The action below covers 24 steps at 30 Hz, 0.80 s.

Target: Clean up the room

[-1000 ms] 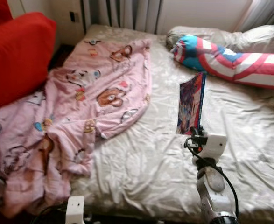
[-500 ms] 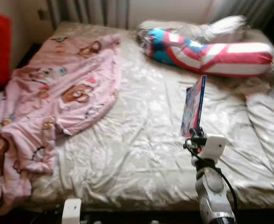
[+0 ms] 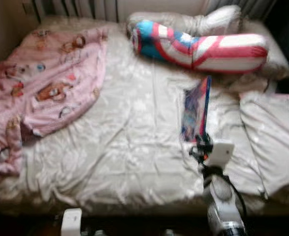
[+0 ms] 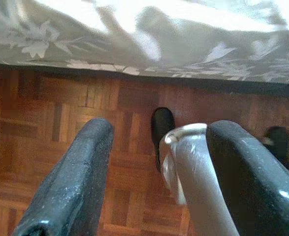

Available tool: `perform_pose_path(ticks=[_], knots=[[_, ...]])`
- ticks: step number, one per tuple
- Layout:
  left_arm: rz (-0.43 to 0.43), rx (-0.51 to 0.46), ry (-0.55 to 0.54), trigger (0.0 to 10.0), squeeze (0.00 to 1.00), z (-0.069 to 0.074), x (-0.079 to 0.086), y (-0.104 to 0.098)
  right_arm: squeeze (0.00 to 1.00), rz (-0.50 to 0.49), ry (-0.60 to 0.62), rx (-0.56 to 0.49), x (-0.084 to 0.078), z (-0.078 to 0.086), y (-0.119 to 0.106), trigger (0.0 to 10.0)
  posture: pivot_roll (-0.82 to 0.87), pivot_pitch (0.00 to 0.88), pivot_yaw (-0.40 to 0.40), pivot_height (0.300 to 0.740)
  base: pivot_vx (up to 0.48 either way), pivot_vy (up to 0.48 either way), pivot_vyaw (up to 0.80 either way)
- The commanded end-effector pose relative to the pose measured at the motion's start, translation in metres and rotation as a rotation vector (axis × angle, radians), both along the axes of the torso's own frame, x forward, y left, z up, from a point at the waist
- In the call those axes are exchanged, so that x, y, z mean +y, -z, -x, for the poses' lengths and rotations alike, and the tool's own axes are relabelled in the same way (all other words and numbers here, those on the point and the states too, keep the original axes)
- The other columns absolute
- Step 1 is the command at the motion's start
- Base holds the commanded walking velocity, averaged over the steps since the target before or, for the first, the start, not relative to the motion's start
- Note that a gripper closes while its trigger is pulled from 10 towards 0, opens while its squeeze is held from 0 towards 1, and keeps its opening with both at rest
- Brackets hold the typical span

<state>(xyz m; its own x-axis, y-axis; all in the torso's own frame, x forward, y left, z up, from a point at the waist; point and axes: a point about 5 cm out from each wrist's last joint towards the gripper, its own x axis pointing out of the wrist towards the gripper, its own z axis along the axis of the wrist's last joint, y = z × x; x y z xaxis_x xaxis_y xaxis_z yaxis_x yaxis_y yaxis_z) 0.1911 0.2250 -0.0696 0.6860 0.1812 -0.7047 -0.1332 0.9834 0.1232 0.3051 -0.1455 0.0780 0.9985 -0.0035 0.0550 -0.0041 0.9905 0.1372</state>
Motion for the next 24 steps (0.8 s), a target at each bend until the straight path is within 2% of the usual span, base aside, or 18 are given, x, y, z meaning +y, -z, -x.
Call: perform_pose_path(ticks=[1,11,24], knots=[[0.031,0.051,0.005,10.0,0.0,0.012,-0.0108,0.009,0.0,0.014,0.028,-0.031,-0.0089,0.0007,-0.0051,10.0,-0.05,0.229,-0.106,0.733,0.0,-0.382,0.0],[0.033,0.053,0.01,10.0,0.0,0.013,-0.0116,0.0096,0.0,0.015,0.028,-0.025,-0.0084,0.0013,-0.0042,10.0,-0.05,0.232,-0.105,0.733,0.0,-0.373,0.0],[0.046,0.048,0.007,10.0,0.0,0.0121,-0.0133,0.0095,0.0,0.017,0.026,-0.02,-0.008,0.0009,-0.0037,10.0,-0.05,0.233,-0.106,0.733,0.0,0.0,0.0]])
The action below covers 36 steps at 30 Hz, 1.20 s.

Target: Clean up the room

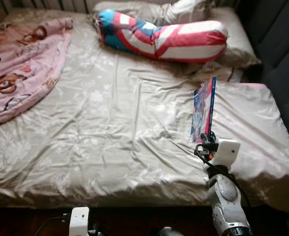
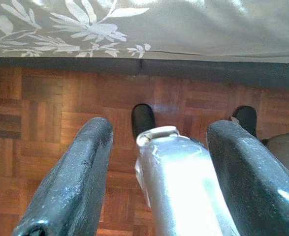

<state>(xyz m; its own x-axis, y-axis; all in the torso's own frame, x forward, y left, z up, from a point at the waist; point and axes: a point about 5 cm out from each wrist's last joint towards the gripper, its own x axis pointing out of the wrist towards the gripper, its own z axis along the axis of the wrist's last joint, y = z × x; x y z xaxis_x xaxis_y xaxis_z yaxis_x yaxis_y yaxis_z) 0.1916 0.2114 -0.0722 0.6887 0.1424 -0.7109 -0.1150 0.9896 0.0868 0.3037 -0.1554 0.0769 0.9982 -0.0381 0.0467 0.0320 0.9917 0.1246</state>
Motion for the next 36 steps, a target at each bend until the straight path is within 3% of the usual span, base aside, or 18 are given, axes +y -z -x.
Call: perform_pose_path(ticks=[1,13,19,36], knots=[[0.009,0.05,-0.008,10.0,0.0,0.0126,0.0,0.007,0.0,0.004,-0.01,-0.029,0.002,-0.0004,-0.0048,10.0,-0.05,0.233,-0.107,0.733,0.0,0.0,0.0],[-0.004,0.05,-0.004,10.0,0.0,0.0123,0.0005,0.0067,0.0,0.008,-0.01,-0.021,0.0026,0.0001,-0.0035,10.0,-0.05,0.235,-0.106,0.733,0.0,0.0,0.0],[-0.008,0.051,-0.003,10.0,0.0,0.0132,0.001,0.007,0.0,0.01,-0.012,-0.018,0.0029,0.0,-0.0031,10.0,-0.04,0.235,-0.107,0.733,0.0,-0.386,0.0],[-0.004,0.047,-0.012,10.0,0.0,0.0126,0.001,0.0067,0.0,0.011,-0.017,-0.014,0.0033,0.0001,-0.0025,10.0,-0.05,0.237,-0.109,0.733,0.0,0.0,0.0]])
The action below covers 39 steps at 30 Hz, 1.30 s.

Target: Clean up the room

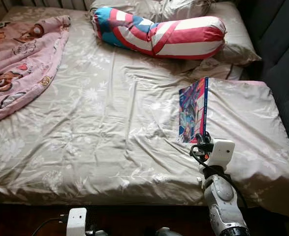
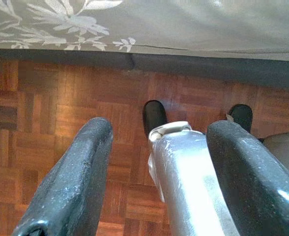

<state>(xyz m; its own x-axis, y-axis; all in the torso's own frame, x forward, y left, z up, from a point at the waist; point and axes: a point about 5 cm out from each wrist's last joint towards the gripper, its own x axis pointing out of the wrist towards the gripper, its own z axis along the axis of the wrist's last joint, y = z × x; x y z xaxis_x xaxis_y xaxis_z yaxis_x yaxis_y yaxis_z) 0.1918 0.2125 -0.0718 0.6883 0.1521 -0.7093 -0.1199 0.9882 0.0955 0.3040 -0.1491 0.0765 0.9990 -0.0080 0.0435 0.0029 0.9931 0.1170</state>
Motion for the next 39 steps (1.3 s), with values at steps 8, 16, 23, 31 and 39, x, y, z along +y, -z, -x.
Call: perform_pose_path(ticks=[8,16,23,31,39], knots=[[0.006,0.044,-0.008,10.0,0.0,0.012,-0.0004,0.0066,0.0,0.003,0.015,-0.014,-0.0031,0.0006,-0.0025,10.0,-0.05,0.236,-0.109,0.733,0.0,0.0,0.0],[0.008,0.04,-0.009,10.0,0.0,0.0111,-0.0012,0.0063,0.0,-0.005,0.022,0.007,-0.0044,0.0,-0.0003,10.0,-0.05,0.237,-0.111,0.733,0.159,0.0,-0.36],[0.009,0.04,-0.008,10.0,0.0,0.0111,-0.0023,0.0064,0.0,0.003,0.013,-0.004,-0.003,0.0002,-0.0011,10.0,-0.05,0.238,-0.114,0.733,0.288,0.0,-0.16],[0.012,0.036,-0.01,10.0,0.0,0.0109,-0.0028,0.0063,0.0,0.006,0.011,-0.002,-0.0032,0.0,-0.0011,10.0,-0.05,0.239,-0.115,0.733,0.216,0.0,0.0],[0.009,0.03,-0.009,10.0,0.0,0.0106,-0.0023,0.0059,0.0,0.008,0.011,0.009,-0.0026,0.0007,0.0012,10.0,-0.05,0.243,-0.114,0.733,0.0,0.0,0.0]])
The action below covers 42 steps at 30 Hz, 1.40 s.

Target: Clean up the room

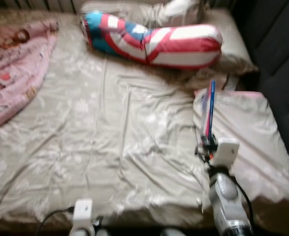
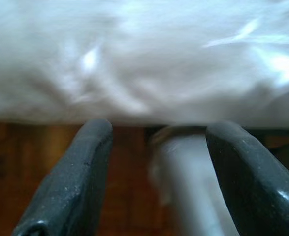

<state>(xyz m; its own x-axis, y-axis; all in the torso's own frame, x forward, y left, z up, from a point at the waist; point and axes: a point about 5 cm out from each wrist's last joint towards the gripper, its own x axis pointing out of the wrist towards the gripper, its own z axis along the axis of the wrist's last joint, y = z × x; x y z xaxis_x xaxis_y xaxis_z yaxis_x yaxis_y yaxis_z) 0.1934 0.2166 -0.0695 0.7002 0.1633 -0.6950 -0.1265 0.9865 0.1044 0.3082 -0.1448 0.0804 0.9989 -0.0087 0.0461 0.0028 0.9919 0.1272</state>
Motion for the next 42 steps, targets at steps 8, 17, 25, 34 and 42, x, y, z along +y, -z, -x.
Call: perform_pose_path(ticks=[8,17,25,34,42], knots=[[0.018,0.045,-0.003,10.0,0.0,0.012,-0.006,0.008,0.0,0.011,-0.011,0.034,-0.004,0.006,0.009,10.0,-0.05,0.244,-0.113,0.733,0.0,0.0,0.0],[-0.002,0.008,-0.01,10.0,0.0,0.006,-0.005,0.004,0.0,0.008,-0.054,0.045,0.001,0.007,0.011,10.0,-0.05,0.244,-0.113,0.733,0.0,0.0,0.0],[-0.031,-0.266,-0.02,10.0,0.0,-0.042,-0.002,-0.033,0.0,0.014,-0.095,0.081,0.005,0.009,0.017,10.0,-0.06,0.248,-0.113,0.733,0.0,0.0,0.0],[-0.028,-0.557,0.043,10.0,0.0,-0.071,-0.009,-0.071,0.0,0.035,-0.14,0.094,0.012,0.01,0.016,10.0,-0.06,0.249,-0.109,0.733,0.0,0.0,0.0],[-0.029,-0.58,0.045,10.0,0.0,-0.071,-0.009,-0.074,0.0,0.06,-0.146,0.114,0.014,0.009,0.019,10.0,-0.06,0.252,-0.109,0.703,0.0,0.0,0.0]])
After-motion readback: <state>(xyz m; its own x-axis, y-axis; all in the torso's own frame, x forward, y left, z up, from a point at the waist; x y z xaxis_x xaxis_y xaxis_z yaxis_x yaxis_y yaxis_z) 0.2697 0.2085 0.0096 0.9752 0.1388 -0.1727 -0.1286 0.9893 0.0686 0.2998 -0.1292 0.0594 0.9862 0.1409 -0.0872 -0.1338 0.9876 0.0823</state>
